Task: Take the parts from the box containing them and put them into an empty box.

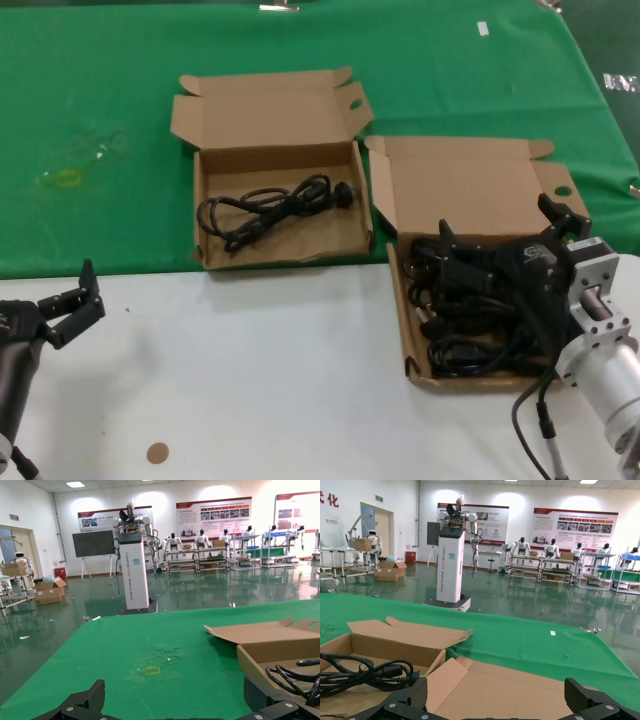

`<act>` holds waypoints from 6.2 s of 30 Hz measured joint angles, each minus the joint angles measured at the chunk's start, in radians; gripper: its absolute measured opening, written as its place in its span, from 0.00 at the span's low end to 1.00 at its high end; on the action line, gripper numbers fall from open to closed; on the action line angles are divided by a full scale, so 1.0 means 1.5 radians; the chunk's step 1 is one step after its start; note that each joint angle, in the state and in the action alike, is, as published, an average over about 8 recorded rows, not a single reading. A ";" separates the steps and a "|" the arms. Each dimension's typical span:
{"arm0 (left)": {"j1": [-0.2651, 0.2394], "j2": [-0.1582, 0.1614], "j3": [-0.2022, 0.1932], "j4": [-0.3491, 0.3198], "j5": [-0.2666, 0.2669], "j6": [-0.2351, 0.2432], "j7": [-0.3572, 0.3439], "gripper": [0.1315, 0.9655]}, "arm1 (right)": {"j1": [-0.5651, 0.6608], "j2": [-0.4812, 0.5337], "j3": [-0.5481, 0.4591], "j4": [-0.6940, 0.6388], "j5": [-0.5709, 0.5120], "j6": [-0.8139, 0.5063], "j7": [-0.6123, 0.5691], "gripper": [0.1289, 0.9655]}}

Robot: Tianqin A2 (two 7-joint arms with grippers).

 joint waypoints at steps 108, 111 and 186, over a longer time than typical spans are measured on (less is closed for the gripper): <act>0.000 0.000 0.000 0.000 0.000 0.000 0.000 1.00 | 0.000 0.000 0.000 0.000 0.000 0.000 0.000 1.00; 0.000 0.000 0.000 0.000 0.000 0.000 0.000 1.00 | 0.000 0.000 0.000 0.000 0.000 0.000 0.000 1.00; 0.000 0.000 0.000 0.000 0.000 0.000 0.000 1.00 | 0.000 0.000 0.000 0.000 0.000 0.000 0.000 1.00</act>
